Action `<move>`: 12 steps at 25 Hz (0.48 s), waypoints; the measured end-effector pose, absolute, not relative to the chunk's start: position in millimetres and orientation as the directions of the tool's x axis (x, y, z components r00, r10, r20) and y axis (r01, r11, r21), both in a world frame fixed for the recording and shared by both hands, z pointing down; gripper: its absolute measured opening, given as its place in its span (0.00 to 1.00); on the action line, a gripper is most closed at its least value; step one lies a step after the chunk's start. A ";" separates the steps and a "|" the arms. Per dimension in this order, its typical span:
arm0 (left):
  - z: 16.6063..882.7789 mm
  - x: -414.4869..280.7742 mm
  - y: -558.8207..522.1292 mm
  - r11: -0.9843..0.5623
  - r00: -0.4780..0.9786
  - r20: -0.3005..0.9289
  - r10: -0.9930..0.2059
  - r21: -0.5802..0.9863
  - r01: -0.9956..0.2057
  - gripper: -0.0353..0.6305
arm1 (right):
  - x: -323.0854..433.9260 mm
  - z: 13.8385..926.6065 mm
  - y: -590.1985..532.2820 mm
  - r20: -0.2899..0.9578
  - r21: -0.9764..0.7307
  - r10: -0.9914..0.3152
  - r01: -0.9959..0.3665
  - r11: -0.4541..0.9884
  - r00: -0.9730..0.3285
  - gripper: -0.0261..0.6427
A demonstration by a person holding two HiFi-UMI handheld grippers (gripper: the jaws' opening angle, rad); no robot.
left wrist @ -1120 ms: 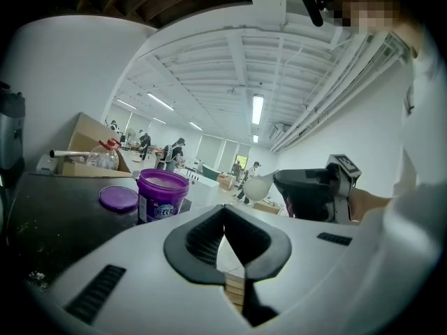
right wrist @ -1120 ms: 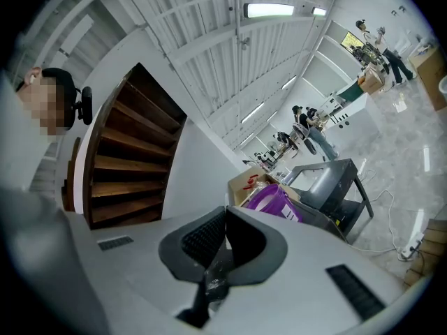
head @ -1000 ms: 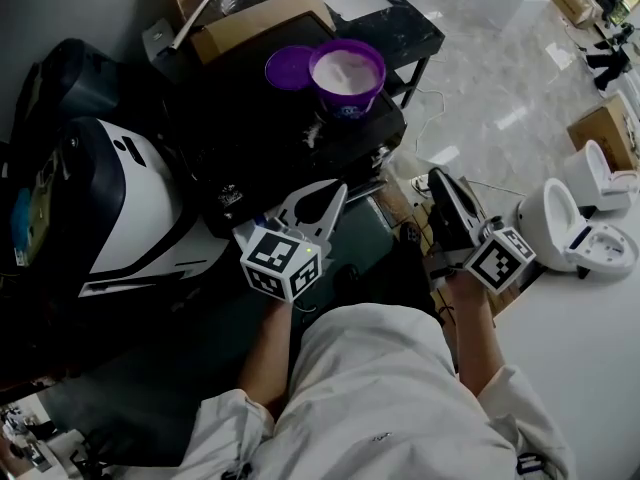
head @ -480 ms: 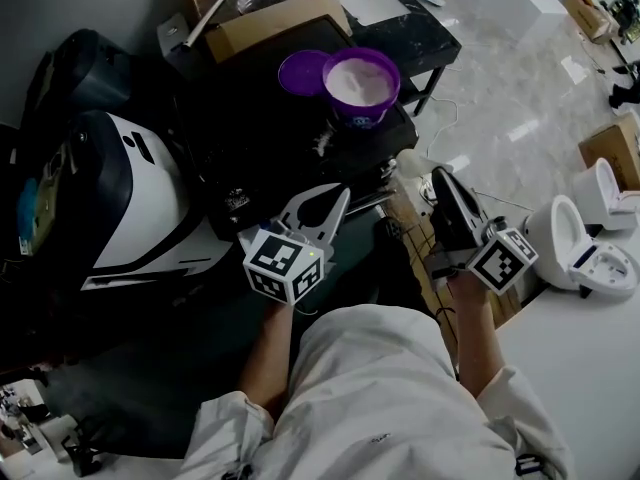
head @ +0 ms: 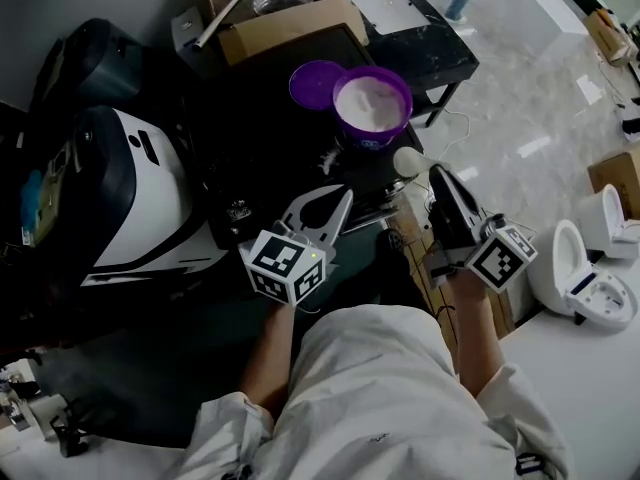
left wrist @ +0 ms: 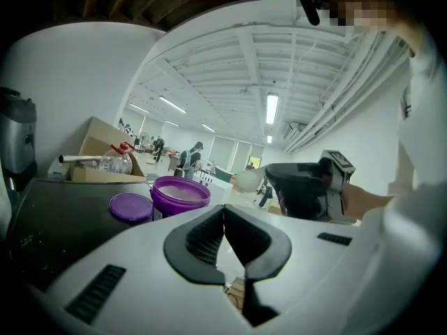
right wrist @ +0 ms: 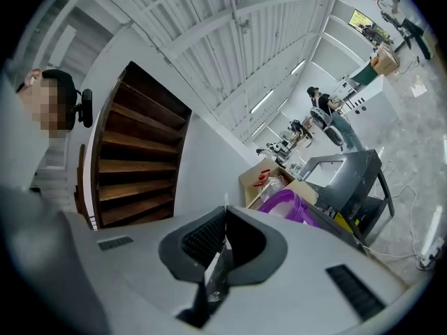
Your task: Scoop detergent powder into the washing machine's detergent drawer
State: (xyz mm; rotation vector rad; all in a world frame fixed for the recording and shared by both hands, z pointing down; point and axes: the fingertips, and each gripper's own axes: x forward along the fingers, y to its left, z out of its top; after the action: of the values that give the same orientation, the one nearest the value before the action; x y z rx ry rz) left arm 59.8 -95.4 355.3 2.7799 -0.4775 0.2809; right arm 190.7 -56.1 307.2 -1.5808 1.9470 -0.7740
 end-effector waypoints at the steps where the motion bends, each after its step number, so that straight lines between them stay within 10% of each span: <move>1: 354.6 62.8 -98.9 -0.896 0.923 0.243 -0.297 0.263 -0.358 0.08 | 193.8 307.3 -61.5 -0.035 -0.712 -0.980 -0.683 0.164 -0.198 0.06; 12: 353.2 87.2 -132.7 -0.865 0.895 0.265 -0.359 0.264 -0.426 0.08 | 222.3 302.9 -115.9 -0.027 -0.710 -0.961 -0.672 0.212 -0.274 0.06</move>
State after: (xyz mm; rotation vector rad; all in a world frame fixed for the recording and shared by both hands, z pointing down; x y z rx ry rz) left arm 87.2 -132.7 353.2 2.7436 -0.5838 0.2973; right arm 222.3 -115.9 302.9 -1.5087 2.0230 -0.8188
